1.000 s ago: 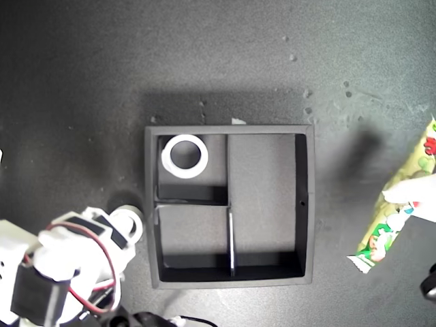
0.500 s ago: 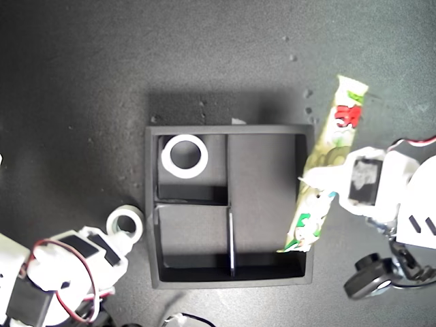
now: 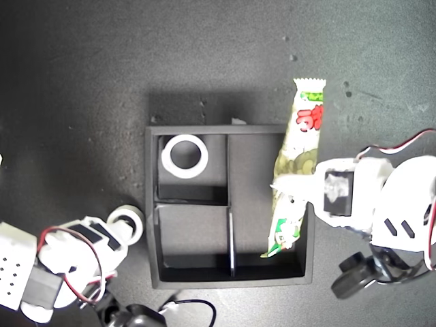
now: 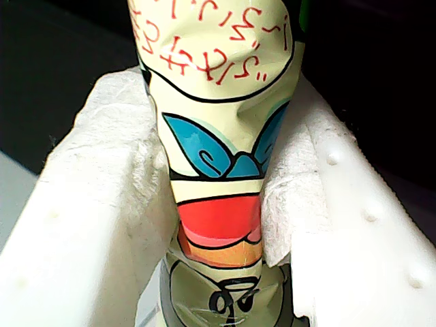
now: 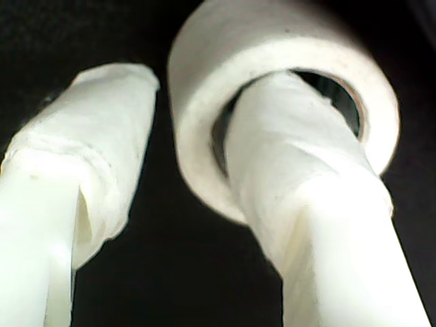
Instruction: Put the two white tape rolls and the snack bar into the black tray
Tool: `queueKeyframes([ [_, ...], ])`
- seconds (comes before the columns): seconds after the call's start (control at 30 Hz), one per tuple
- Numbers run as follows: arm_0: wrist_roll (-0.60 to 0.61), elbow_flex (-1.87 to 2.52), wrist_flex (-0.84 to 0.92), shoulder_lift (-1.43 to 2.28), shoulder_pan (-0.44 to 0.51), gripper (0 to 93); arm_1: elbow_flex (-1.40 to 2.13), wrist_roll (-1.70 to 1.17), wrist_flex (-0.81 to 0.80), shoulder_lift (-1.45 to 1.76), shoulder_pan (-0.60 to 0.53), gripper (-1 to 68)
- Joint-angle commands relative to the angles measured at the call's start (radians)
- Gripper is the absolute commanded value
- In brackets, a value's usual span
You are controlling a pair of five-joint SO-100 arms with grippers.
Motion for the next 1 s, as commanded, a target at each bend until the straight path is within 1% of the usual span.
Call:
queueKeyframes([
  [0.0,0.006,-0.006,-0.025,-0.015,-0.003,9.2,-0.049,-0.008,-0.02,-0.015,-0.012,-0.1],
  [0.03,0.006,-0.009,-0.028,-0.026,-0.003,9.3,-0.048,-0.006,-0.02,-0.025,-0.012,-0.1],
  [0.07,0.006,-0.009,-0.034,-0.037,-0.005,9.3,-0.044,-0.005,-0.021,-0.032,-0.012,2.4],
  [0.17,0.005,-0.011,-0.049,-0.066,-0.008,8.6,-0.02,-0.005,-0.028,-0.041,-0.014,13.8],
  [0.23,0.015,-0.018,-0.052,-0.089,-0.008,7.3,-0.009,-0.002,-0.028,-0.041,-0.014,15.9],
  [0.33,0.017,-0.018,-0.051,-0.091,-0.011,2.0,-0.023,-0.002,-0.006,-0.041,-0.018,16.1],
  [0.43,0.023,0.008,-0.041,-0.031,-0.025,0.6,-0.066,-0.003,0.041,-0.041,-0.034,15.3],
  [0.53,0.037,0.014,0.021,0.066,-0.04,0.4,-0.132,0.011,0.106,-0.041,-0.057,13.2],
  [0.57,0.044,0.008,0.051,0.101,-0.044,0.3,-0.161,0.026,0.135,-0.04,-0.063,10.6],
  [0.63,0.064,-0.034,0.126,0.163,-0.055,0.3,-0.224,0.066,0.206,-0.04,-0.075,-0.1],
  [0.7,0.094,-0.115,0.212,0.184,-0.063,0.3,-0.265,0.138,0.293,-0.034,-0.071,-0.1],
  [0.8,0.14,-0.296,0.33,0.13,-0.072,0.3,-0.273,0.302,0.379,-0.028,-0.043,-0.2],
  [0.87,0.169,-0.448,0.411,0.055,-0.075,0.3,-0.291,0.492,0.439,-0.028,-0.017,-0.4],
  [0.97,0.209,-0.695,0.515,-0.083,-0.08,0.3,-0.36,0.756,0.578,-0.028,0.012,-0.5],
])
